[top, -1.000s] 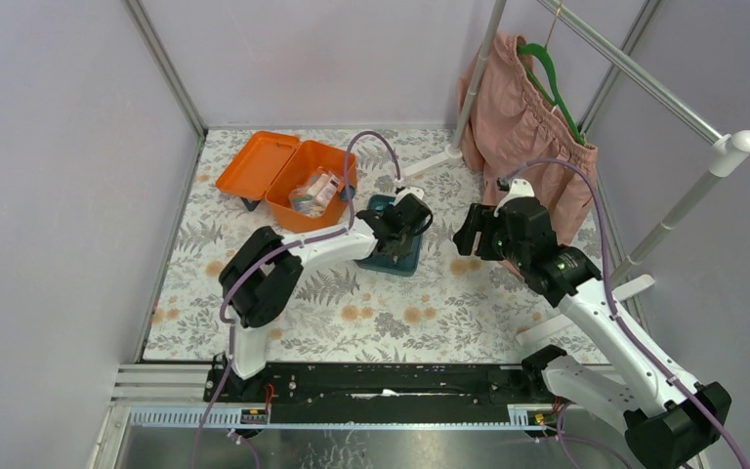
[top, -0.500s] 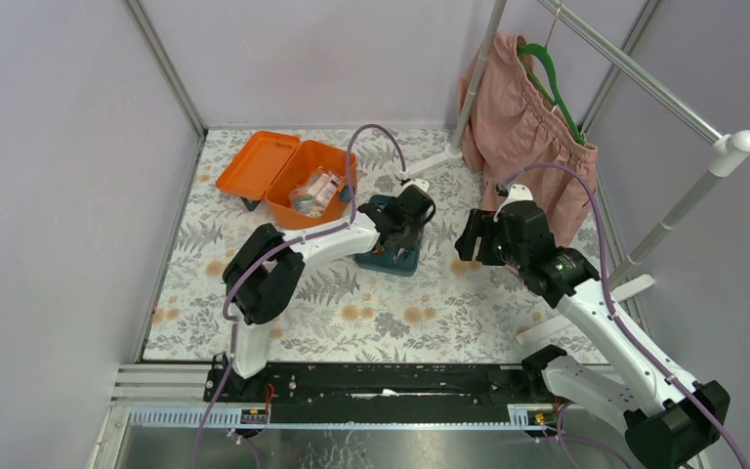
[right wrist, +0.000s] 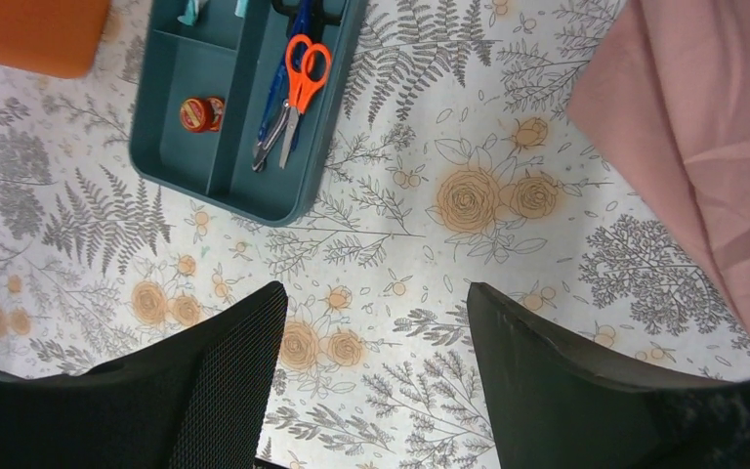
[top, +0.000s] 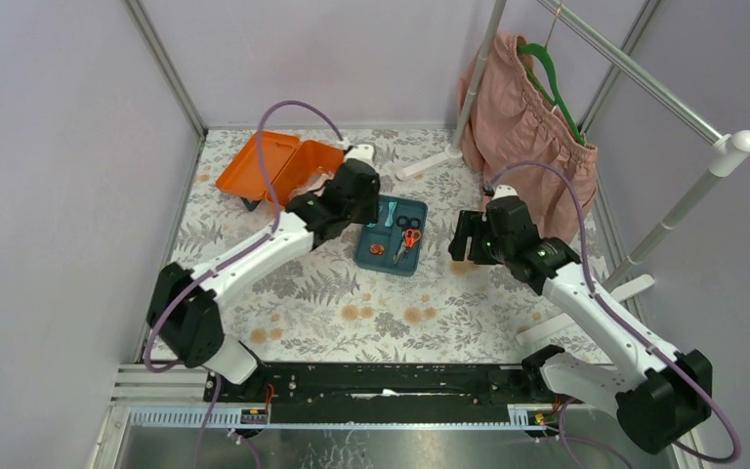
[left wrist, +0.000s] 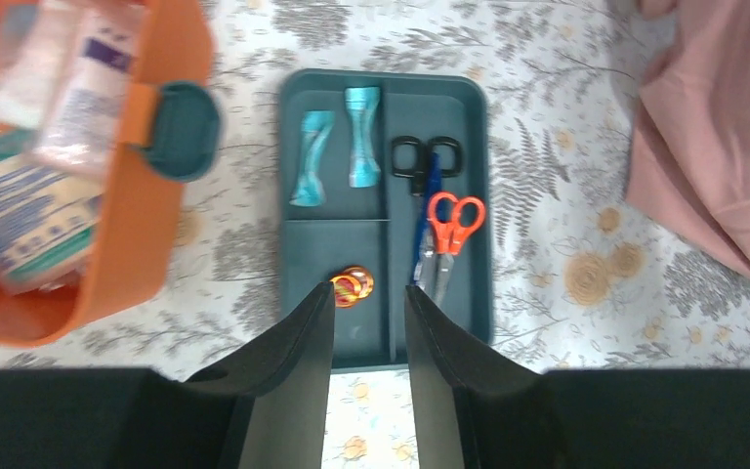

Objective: Organize the medicine kit

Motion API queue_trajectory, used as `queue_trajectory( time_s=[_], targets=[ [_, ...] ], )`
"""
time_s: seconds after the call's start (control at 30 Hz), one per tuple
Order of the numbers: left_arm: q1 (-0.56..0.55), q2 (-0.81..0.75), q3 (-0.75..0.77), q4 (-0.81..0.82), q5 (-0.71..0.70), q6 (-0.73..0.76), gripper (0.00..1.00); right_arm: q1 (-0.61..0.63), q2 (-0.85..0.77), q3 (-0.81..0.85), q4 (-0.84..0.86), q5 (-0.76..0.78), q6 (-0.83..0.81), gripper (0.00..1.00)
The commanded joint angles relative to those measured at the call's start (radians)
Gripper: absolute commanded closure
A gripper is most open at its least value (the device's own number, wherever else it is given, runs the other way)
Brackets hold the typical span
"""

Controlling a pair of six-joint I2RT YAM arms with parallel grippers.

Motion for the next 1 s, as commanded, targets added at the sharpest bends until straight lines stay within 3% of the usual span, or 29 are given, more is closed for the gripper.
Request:
queue_trajectory(
  time_s=[0.0, 0.43, 0.77, 0.97],
  targets=[
    [0.055, -0.091, -0.07, -0.039, -0.022, 0.019, 0.6, 0.004, 0.09, 0.013, 0.058, -0.023, 0.01, 0.24],
    [0.082, -0.281, -0.192, -0.098, -0.056, -0.006, 0.58, 0.006, 0.568, 0.23, 0.17, -0.049, -0.009, 0.26],
    [0.085, -0.35, -0.24, -0.124, -0.079, -0.03, 0.57, 0.009, 0.753, 0.36, 0.197, -0.076, -0.022, 0.26],
    [0.086, -0.36, -0.247, -0.131, -0.086, -0.029, 0.57, 0.02, 0.834, 0.418, 0.178, -0.017, -0.045, 0.27]
  ],
)
